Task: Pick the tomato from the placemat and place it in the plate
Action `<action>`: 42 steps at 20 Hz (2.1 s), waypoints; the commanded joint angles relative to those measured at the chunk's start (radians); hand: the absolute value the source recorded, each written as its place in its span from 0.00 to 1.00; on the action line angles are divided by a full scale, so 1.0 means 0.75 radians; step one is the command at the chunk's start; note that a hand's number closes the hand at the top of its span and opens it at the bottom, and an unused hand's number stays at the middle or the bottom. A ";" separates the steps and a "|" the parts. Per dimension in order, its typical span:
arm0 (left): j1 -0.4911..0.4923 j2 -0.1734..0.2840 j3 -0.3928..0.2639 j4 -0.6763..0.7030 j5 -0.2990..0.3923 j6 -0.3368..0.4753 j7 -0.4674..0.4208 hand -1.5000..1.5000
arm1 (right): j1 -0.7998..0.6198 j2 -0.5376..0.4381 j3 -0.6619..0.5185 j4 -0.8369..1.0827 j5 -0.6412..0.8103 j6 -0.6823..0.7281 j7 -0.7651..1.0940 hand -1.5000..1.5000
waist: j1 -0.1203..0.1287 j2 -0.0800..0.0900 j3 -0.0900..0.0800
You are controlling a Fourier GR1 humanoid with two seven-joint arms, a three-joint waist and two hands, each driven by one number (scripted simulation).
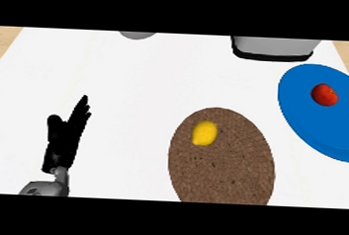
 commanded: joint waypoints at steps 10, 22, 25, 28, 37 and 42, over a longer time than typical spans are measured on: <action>0.004 -0.053 0.004 0.080 -0.035 0.021 -0.077 0.50 | 0.065 -0.009 0.111 0.073 -0.061 -0.118 -0.066 0.00 | -0.005 -0.001 -0.001; -0.031 0.041 0.071 0.003 0.028 -0.086 0.020 0.50 | 0.009 -0.092 0.168 0.241 -0.052 -0.290 -0.105 0.00 | 0.016 0.006 0.002; -0.016 -0.031 0.004 -0.049 -0.021 -0.028 0.035 0.50 | 0.028 -0.134 0.162 0.306 -0.059 -0.275 -0.130 0.00 | 0.026 0.010 0.004; 0.017 -0.053 -0.021 0.009 -0.063 -0.011 -0.019 0.50 | 0.122 -0.094 0.178 0.266 -0.089 -0.287 -0.181 0.00 | 0.006 0.003 0.001; 0.064 -0.049 -0.012 -0.086 -0.036 -0.034 -0.006 0.50 | 0.150 -0.166 0.152 0.339 -0.134 -0.293 -0.243 0.00 | 0.020 0.006 0.003; 0.022 -0.049 0.013 -0.005 -0.035 -0.028 -0.031 0.50 | 0.165 -0.241 0.124 0.357 -0.167 -0.260 -0.251 0.00 | 0.019 0.009 0.004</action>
